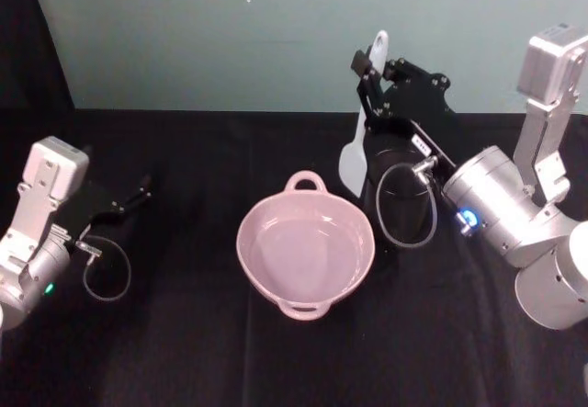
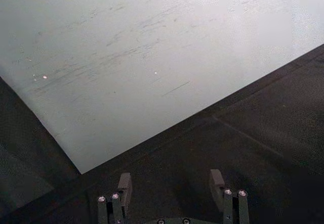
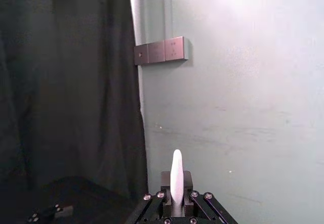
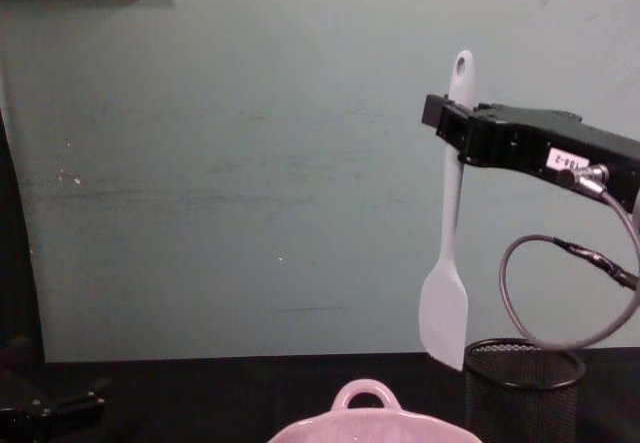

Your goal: Use the one hand to pick up the spoon and stir the clear water in the bowl.

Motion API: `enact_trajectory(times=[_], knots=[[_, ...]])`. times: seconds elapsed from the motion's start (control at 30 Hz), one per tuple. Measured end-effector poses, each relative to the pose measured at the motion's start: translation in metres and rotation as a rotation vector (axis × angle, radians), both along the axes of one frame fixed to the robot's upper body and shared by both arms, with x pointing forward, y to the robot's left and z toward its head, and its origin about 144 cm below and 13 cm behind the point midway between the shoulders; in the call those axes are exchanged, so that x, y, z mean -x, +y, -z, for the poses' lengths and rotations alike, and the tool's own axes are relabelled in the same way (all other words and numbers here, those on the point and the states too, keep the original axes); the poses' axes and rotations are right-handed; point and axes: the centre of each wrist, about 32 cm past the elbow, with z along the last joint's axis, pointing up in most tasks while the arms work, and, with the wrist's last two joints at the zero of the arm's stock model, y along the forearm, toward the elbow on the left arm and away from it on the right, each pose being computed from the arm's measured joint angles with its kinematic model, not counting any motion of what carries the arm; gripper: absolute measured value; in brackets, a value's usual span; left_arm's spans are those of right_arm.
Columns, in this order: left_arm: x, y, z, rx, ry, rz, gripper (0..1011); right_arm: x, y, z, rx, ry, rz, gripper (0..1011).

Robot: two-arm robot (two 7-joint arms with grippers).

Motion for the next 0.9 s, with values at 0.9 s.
enact_trajectory(times=[0.9], knots=[[0.000,0.000,0.000,0.000,0.000,0.000,1011,-0.028,-0.028,-0.002,-0.048,0.036,0.154,129]])
